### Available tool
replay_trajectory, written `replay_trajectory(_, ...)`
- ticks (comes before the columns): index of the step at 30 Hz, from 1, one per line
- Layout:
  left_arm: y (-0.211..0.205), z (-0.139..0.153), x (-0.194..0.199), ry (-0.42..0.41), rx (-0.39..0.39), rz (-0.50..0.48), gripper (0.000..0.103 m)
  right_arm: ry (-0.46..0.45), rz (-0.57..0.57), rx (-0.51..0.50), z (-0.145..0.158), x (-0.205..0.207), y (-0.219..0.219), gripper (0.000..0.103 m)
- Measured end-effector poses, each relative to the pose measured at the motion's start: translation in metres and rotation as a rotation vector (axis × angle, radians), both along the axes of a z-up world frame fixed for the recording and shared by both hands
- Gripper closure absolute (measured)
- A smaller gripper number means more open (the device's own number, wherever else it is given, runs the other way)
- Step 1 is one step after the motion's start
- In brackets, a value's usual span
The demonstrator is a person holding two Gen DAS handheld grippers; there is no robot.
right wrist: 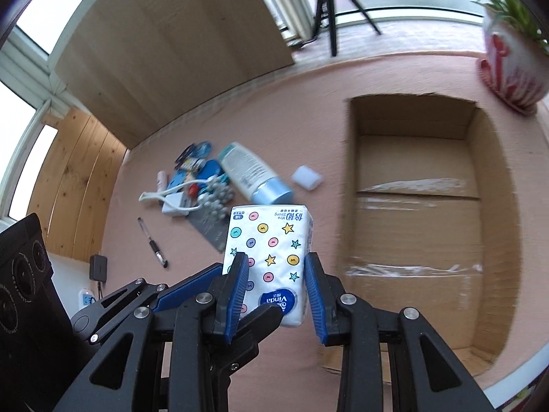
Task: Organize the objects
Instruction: 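Carry the tissue pack into the cardboard box and open the right gripper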
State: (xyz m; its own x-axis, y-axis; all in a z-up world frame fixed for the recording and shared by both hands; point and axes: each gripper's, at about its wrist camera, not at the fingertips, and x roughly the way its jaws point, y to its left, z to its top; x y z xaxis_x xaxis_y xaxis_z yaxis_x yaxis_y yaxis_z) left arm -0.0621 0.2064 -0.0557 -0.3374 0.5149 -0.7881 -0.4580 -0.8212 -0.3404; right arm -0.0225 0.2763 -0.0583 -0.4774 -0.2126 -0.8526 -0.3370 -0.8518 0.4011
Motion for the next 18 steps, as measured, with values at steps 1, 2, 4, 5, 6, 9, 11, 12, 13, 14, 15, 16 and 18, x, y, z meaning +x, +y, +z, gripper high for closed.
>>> replay_trajectory(1,0.007,0.000,0.002,0.002,0.001,-0.010,0.054,0.000,-0.014,0.009,0.001,0.005,0.007,0.072)
replay_trajectory(2,0.018,0.000,0.002,0.001,0.003,-0.030,0.054,-0.001,-0.023,0.012,0.001,0.008,0.012,0.072)
replay_trajectory(4,0.033,0.002,0.006,-0.007,0.007,-0.051,0.054,-0.007,-0.054,0.015,-0.001,0.019,0.028,0.072)
replay_trajectory(5,0.042,0.001,0.007,-0.015,0.009,-0.066,0.054,-0.010,-0.062,0.015,-0.003,0.022,0.032,0.072)
replay_trajectory(6,0.048,0.001,0.008,-0.019,0.010,-0.074,0.054,-0.014,-0.075,0.015,-0.005,0.027,0.039,0.072)
replay_trajectory(9,0.067,-0.002,0.011,-0.013,-0.001,-0.104,0.054,-0.023,-0.099,0.025,-0.008,0.035,0.052,0.072)
replay_trajectory(11,0.077,-0.002,0.014,0.011,-0.028,-0.117,0.052,-0.014,-0.094,0.065,-0.006,0.038,0.055,0.072)
replay_trajectory(12,0.078,-0.003,0.014,0.022,-0.044,-0.117,0.045,-0.010,-0.098,0.100,-0.003,0.040,0.056,0.068)
replay_trajectory(13,0.078,-0.004,0.015,0.028,-0.064,-0.109,0.037,-0.010,-0.108,0.152,0.000,0.040,0.056,0.062)
replay_trajectory(14,0.074,-0.005,0.013,0.028,-0.081,-0.082,0.022,-0.008,-0.112,0.178,0.001,0.042,0.058,0.048)
replay_trajectory(15,0.070,-0.006,0.012,0.028,-0.087,-0.065,0.016,0.005,-0.118,0.217,0.005,0.042,0.058,0.040)
replay_trajectory(16,0.064,-0.006,0.011,0.030,-0.094,-0.040,0.016,0.016,-0.117,0.237,0.008,0.042,0.057,0.039)
replay_trajectory(18,0.048,-0.007,0.008,0.035,-0.109,0.001,0.016,0.032,-0.103,0.265,0.012,0.038,0.055,0.039)
